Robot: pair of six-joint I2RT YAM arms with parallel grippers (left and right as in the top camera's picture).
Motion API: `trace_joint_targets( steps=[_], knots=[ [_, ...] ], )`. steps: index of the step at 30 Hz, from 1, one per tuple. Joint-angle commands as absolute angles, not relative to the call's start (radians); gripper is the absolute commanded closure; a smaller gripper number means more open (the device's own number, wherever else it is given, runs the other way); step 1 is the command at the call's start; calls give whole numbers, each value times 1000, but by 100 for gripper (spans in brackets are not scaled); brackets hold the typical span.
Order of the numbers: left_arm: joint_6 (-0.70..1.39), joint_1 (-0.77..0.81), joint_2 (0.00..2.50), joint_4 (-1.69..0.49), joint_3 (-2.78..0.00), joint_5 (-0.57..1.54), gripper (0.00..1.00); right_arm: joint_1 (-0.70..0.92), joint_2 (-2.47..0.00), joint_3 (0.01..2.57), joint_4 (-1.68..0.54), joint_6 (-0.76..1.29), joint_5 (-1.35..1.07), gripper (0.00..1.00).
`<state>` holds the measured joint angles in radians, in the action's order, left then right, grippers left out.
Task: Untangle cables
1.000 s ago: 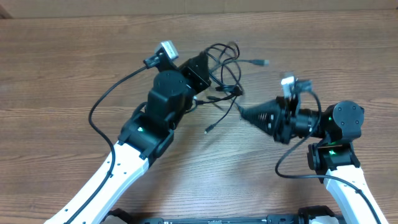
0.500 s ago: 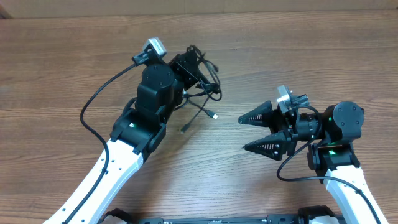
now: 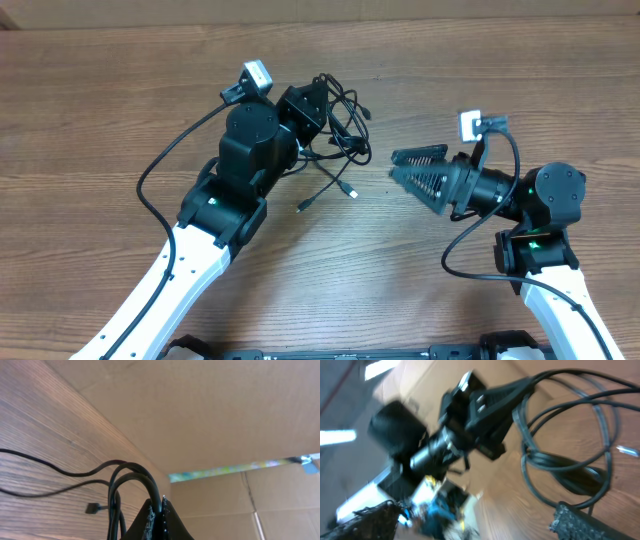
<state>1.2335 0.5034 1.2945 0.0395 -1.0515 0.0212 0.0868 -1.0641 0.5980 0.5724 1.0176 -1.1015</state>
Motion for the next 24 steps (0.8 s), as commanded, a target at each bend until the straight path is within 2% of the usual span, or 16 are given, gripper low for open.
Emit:
trace_joint_targets(
  steps=[1,8,20,24],
  knots=[
    [1290,505,1272,66,-1064,58,96,92,-1059,596,575,1217,-1003,0],
    [1306,505,1272,93,-1064,63,96,120,-1059,596,575,1367,-976,0],
    [1279,505,1272,190,-1064,49,96,271,-1059,596,574,1572,-867,0],
    [1275,505,1272,192,-1064,96,96,308,-1059,596,572,1571,-793,18]
  ],
)
